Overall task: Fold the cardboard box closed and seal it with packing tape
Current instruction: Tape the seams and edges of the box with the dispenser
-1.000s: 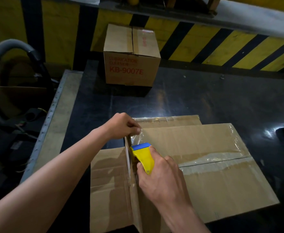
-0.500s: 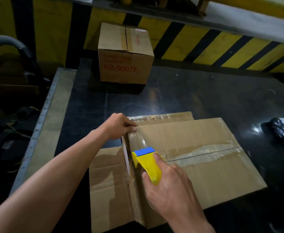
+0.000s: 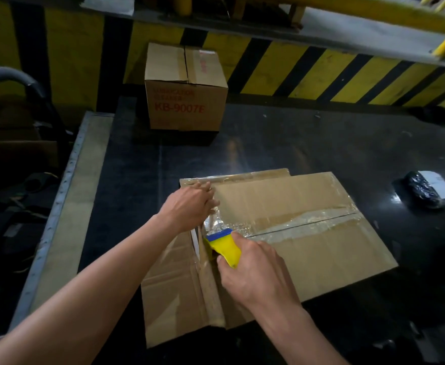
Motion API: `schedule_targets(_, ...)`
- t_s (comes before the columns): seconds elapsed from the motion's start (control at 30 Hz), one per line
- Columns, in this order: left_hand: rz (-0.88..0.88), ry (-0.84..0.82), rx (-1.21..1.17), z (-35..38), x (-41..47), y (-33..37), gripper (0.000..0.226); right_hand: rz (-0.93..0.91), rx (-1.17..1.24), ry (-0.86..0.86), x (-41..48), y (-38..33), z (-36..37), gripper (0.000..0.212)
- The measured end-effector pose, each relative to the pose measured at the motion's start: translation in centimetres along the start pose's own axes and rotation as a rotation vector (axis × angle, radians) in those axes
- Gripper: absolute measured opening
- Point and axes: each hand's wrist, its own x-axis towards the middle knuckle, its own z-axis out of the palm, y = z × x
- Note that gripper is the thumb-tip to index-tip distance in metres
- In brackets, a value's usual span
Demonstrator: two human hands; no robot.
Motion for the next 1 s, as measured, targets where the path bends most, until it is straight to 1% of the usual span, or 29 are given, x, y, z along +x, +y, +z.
schedule_targets(0.07,0.008,-0.104,-0.035,0.3,-0.6,-0.4,0.045,-0.012,-0.005,0.008,-0.2,0.0,0.0,0.052)
schedule_targets(0.2,-0.053,-0.129,-0.156,-0.2,-0.8,-0.7,0.045,-0.027,0.044,0.061,-0.7,0.2,-0.7,0.051)
schedule_targets(0.3,-0.084,-0.162,-0.266,-0.1,-1.1,-0.6,0.060,-0.028,0.053,0.091,-0.6,0.2,-1.6,0.048)
schedule_targets(0.37,-0.062,-0.171,-0.292,0.3,-1.3,-0.9,0.065,-0.036,0.059,0.092,-0.6,0.2,-2.0,0.046)
schedule_targets(0.43,-0.073,-0.170,-0.313,0.4,-1.3,-1.1,0.063,-0.048,0.087,0.091,-0.8,0.1,-2.2,0.053)
schedule_targets(0.5,-0.104,-0.158,-0.371,-0.1,-1.2,-1.0,0.055,-0.064,0.099,0.098,-1.1,0.0,-2.3,0.060)
schedule_targets(0.63,-0.128,-0.153,-0.393,-1.0,-0.6,-0.8,0.047,-0.072,0.112,0.082,-1.4,-0.3,-2.2,0.064)
schedule_targets(0.7,-0.168,-0.148,-0.416,-1.3,-0.4,-0.6,0.044,-0.064,0.110,0.083,-1.2,-0.2,-2.1,0.064)
schedule_targets(0.77,-0.165,-0.159,-0.392,-1.4,0.0,-0.5,0.038,-0.052,0.104,0.075,-1.2,-0.1,-1.8,0.065)
schedule_targets(0.87,-0.120,-0.172,-0.277,-1.4,0.3,-0.7,0.029,-0.026,0.066,0.034,-1.1,-0.1,-1.0,0.066)
schedule_targets(1.0,-0.088,-0.196,-0.102,-1.7,-0.1,-0.5,0.038,0.008,0.023,-0.021,-0.9,-0.2,-0.1,0.058)
